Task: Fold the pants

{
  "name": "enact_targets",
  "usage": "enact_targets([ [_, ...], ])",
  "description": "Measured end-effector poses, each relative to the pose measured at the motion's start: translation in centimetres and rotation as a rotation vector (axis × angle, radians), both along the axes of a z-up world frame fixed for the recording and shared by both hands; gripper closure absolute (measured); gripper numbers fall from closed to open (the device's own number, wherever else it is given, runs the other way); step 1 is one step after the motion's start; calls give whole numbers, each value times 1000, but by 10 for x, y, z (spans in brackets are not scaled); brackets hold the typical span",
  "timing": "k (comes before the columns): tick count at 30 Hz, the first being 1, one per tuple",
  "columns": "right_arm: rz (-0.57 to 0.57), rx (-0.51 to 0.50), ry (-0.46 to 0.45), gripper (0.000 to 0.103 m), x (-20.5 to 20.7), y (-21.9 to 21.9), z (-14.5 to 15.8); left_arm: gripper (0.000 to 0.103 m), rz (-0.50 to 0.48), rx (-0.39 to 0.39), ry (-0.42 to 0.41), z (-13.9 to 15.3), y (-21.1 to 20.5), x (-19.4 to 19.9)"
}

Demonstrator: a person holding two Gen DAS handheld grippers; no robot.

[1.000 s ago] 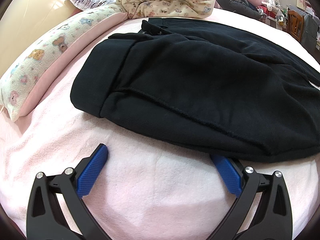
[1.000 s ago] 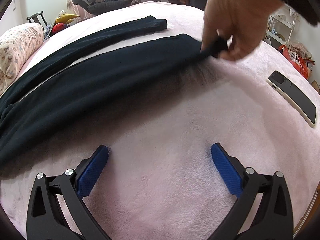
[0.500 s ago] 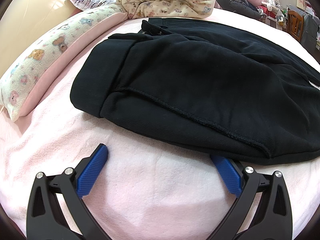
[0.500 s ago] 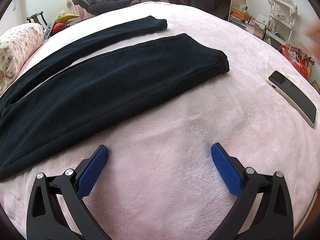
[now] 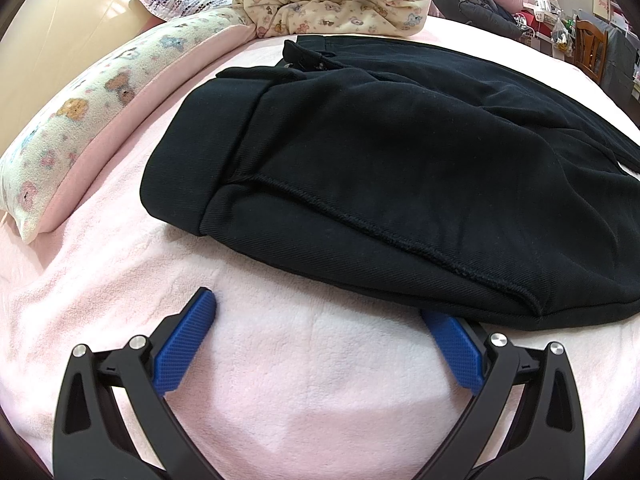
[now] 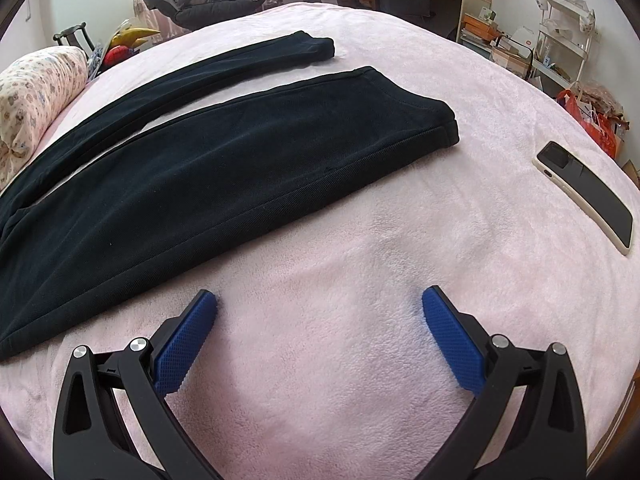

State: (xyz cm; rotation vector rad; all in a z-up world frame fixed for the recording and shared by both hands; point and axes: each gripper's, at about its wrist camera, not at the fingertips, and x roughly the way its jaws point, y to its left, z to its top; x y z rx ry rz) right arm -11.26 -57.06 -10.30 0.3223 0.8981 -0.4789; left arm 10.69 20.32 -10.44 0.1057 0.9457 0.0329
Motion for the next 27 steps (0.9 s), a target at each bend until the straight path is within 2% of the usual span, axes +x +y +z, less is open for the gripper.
enact_targets([
  [11, 0, -10, 8, 1, 0, 0, -1, 2, 0, 0, 0, 0, 0, 0],
  [17, 20, 41, 42, 1, -2, 1, 14, 2, 0, 0, 0, 0, 0, 0],
  [19, 47, 126, -25, 1, -15, 9, 35, 2, 0, 0, 0, 1, 0, 0],
  [23, 151, 152, -307, 1, -65, 51, 107, 2, 0, 0, 0, 0, 0, 0],
  [25, 186, 249, -444, 1, -97, 76, 135, 2, 0, 0, 0, 0, 0, 0],
  [27, 176, 373, -493, 1, -119, 92, 145, 2, 0, 0, 0, 0, 0, 0],
])
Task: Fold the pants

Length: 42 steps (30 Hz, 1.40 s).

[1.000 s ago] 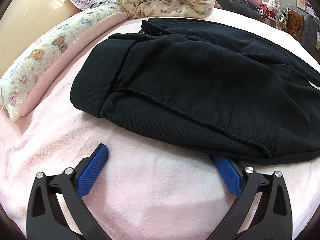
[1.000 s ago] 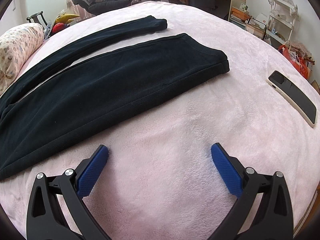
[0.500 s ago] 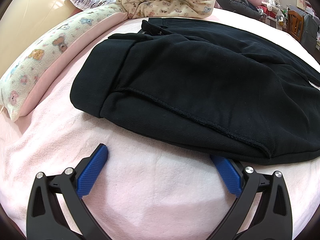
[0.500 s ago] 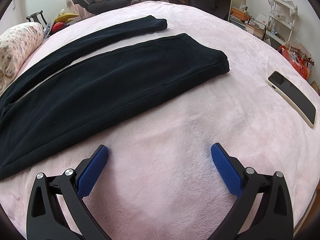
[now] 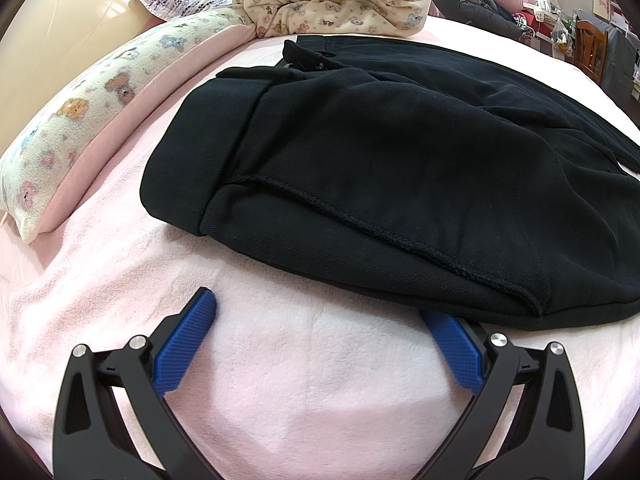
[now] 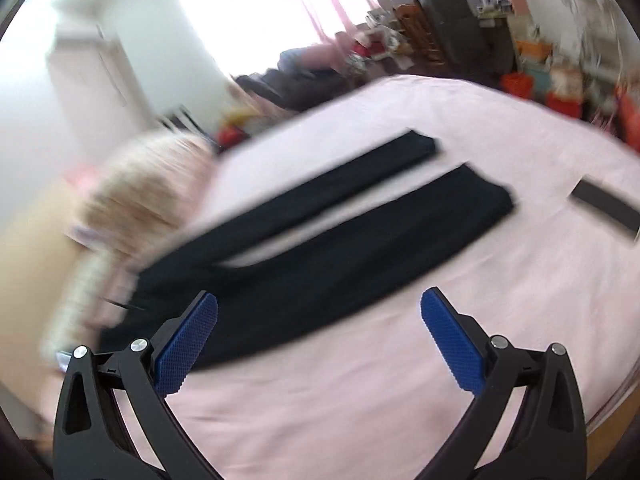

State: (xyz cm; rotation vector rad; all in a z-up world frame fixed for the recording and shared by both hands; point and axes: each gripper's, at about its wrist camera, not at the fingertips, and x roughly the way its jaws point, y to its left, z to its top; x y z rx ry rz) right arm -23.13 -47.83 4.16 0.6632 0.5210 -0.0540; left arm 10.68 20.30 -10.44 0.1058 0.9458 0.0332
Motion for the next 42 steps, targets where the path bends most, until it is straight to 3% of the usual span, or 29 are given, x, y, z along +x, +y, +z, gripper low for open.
enact_targets([
  [3, 22, 108, 10, 1, -17, 21, 0, 2, 0, 0, 0, 0, 0, 0],
  [8, 121, 77, 35, 1, -12, 48, 13, 2, 0, 0, 0, 0, 0, 0],
  [12, 151, 108, 7, 1, -13, 63, 20, 2, 0, 3, 0, 0, 0, 0],
  [19, 204, -32, 41, 1, 0, 98, 25, 2, -6, 9, 30, 9, -2, -18],
  [25, 198, -74, 84, 1, 12, 109, 16, 2, -32, 97, -197, 62, -38, -105],
  [29, 157, -90, 92, 1, 22, 104, 13, 2, 87, 86, -294, 108, -72, -152],
  [32, 112, -149, 120, 1, 31, 97, 14, 2, 103, -11, -294, 132, -97, -160],
  [36, 66, -282, 173, 1, 35, 92, 14, 2, 19, -109, -265, 145, -137, -156],
  [38, 57, -336, 186, 1, 31, 92, 15, 2, -37, -118, -253, 149, -161, -156],
  [42, -13, -571, 151, 1, 12, 102, 23, 2, -106, -88, -304, 156, -191, -172],
])
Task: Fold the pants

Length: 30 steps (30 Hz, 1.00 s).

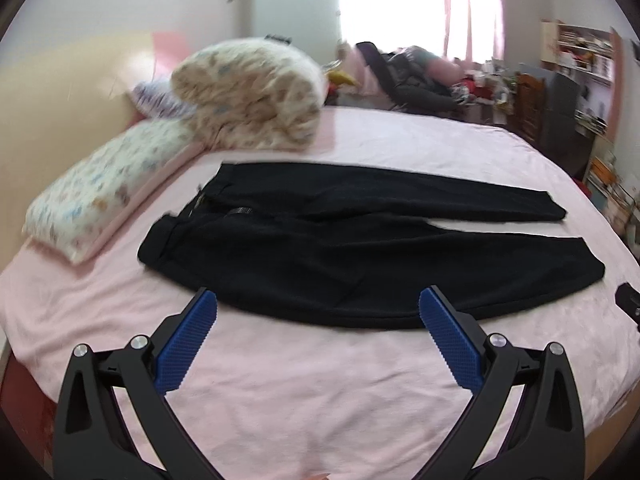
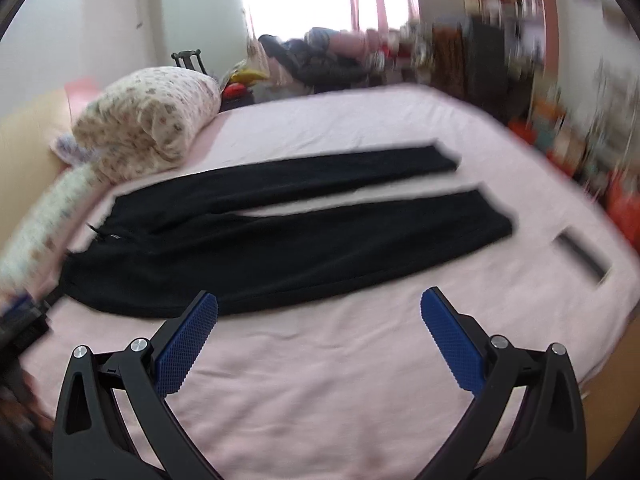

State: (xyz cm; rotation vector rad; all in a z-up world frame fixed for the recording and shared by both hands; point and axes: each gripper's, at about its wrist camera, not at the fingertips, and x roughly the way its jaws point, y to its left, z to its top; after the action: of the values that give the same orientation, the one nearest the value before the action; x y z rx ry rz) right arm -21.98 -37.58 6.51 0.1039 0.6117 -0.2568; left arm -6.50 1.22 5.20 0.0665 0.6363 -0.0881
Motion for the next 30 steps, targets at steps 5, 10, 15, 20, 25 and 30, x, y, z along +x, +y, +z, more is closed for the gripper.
enact_targets([
  [5, -27, -41, -96, 1, -20, 2, 5, 2, -44, -1, -21, 9, -20, -19],
  [10, 9, -2, -78, 1, -13, 2, -2, 2, -61, 75, -64, 13, -28, -28],
  [15, 73, 49, -22, 1, -5, 4, -11, 2, -55, 75, -46, 13, -32, -28],
  [20, 63, 16, 1, 1, -6, 7, -15, 2, -21, 96, -12, 5, -31, -22],
  [25, 8, 4, 25, 1, -4, 3, -18, 2, 6, 117, 18, -2, -29, -19],
  [30, 20, 10, 35, 1, 0, 8, -18, 2, 43, 110, 43, -5, -17, -16],
])
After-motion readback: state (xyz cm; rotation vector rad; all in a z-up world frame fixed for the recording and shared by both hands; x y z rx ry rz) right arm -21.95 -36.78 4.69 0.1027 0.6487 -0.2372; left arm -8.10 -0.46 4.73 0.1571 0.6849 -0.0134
